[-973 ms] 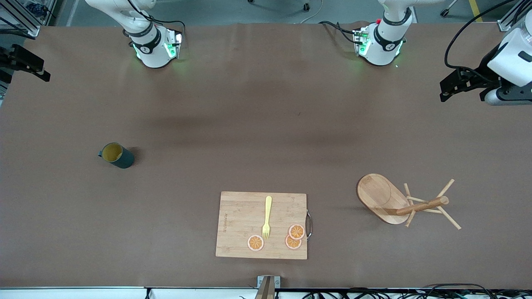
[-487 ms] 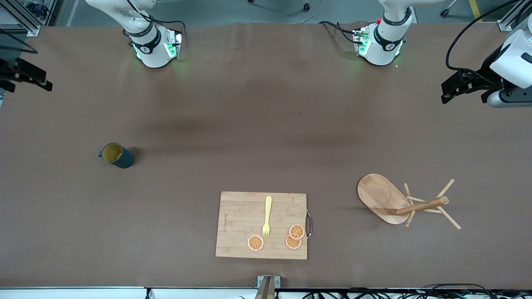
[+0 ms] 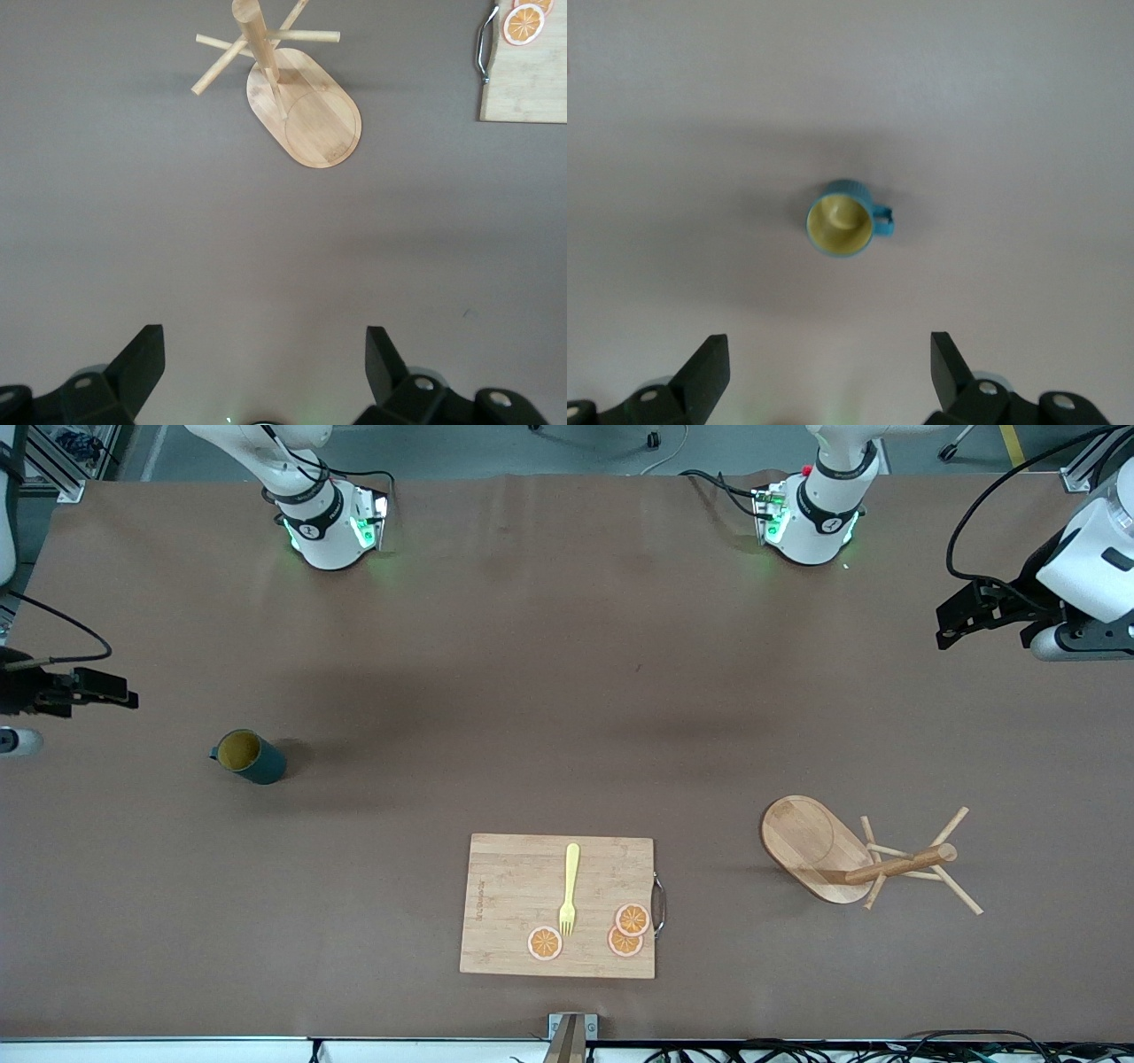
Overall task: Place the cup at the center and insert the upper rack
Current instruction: 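Reach the right gripper to the teal mug and grasp its body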
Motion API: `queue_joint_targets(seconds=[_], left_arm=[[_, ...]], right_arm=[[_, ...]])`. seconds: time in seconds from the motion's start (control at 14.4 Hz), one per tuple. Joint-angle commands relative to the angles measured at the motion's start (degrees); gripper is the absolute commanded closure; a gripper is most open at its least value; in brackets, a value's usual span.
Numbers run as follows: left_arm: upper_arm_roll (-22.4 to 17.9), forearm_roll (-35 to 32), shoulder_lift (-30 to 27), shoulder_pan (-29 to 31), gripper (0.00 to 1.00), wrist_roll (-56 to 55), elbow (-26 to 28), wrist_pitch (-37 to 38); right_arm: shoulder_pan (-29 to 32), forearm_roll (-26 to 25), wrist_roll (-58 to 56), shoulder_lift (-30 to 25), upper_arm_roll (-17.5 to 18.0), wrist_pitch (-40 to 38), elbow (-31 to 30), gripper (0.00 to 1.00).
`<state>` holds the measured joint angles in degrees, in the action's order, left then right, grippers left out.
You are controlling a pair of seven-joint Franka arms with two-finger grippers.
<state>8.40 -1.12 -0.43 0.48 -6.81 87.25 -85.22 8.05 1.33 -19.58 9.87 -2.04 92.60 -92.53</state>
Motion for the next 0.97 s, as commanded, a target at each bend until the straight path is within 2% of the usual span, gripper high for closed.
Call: queue_joint_targets(seconds=[0.0, 0.28, 0.56, 0.76, 0.9], left_arm=[[0.39, -0.55, -0.36, 0.4, 0.0, 0.83, 0.2, 0.22], [0.39, -0.46, -0.1, 0.4, 0.0, 0.83, 0.29, -0.48], [0.39, -0.37, -0.1, 0.49, 0.0, 0.83, 1.07, -0.57], [0.3, -0.29, -0.36, 0.58, 0.0, 0.48, 1.34, -0.57], [0.3, -0.29, -0.54, 0.49, 0.0, -0.05, 1.43, -0.48]], right_arm=[[0.13, 0.87, -4.5, -2.05, 0.72, 8.0, -9.13, 0.0], [-0.66, 0.96, -13.87, -1.53, 0.98, 18.9, -16.88, 0.0], [-0.58, 0.96, -22.67, 1.81, 0.98, 24.54, -19.52, 0.0], [-0.58, 0.96, -27.87, 3.92, 0.9, 32.26, -23.56, 0.0], [-0.4, 0.87, -31.55, 6.11, 0.9, 35.18, -24.1, 0.0]])
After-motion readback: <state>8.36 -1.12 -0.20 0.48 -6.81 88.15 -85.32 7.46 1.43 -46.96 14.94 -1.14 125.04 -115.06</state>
